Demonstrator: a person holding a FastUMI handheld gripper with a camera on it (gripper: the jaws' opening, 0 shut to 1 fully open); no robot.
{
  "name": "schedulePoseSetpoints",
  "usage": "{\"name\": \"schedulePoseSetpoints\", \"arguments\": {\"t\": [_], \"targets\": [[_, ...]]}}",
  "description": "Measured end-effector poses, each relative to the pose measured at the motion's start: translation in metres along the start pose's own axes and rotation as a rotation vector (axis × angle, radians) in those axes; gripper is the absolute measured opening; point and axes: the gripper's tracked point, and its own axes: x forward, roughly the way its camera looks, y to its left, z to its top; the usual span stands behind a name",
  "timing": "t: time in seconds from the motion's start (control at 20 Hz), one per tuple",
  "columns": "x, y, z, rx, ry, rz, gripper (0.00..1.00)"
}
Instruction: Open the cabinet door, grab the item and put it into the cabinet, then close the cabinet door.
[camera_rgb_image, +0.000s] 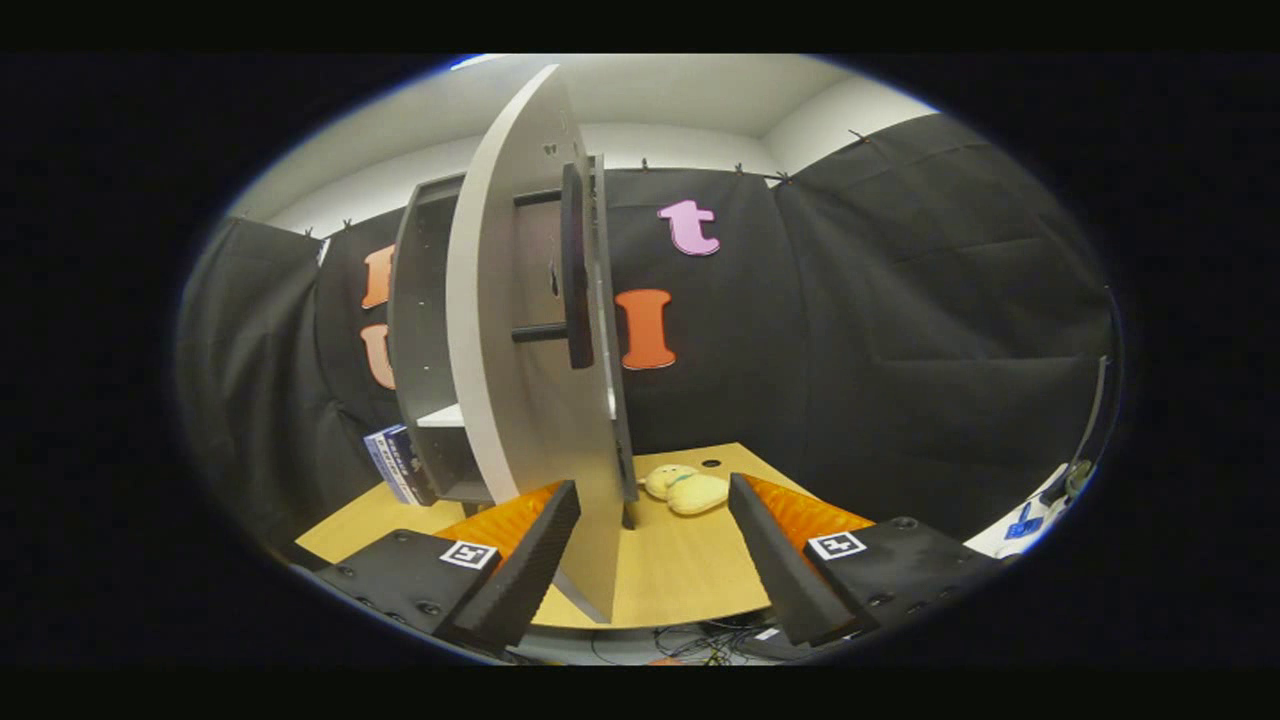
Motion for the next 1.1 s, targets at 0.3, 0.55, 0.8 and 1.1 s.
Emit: {"name": "schedulePoseSetpoints", "arguments": {"t": [0.3,0.55,0.8,1.1], "targets": [[0.008,0.045,-0.003,-0.026,-0.007,0.012,0.97],[0.017,0.08,-0.006,-0.002,-0.012,0.046,0.97],[0.035,0.113,-0.013,0.017,-0.006,0.091,0.98],[0.064,0.141,-0.015,0.02,-0.014,0.094,0.98]]}}
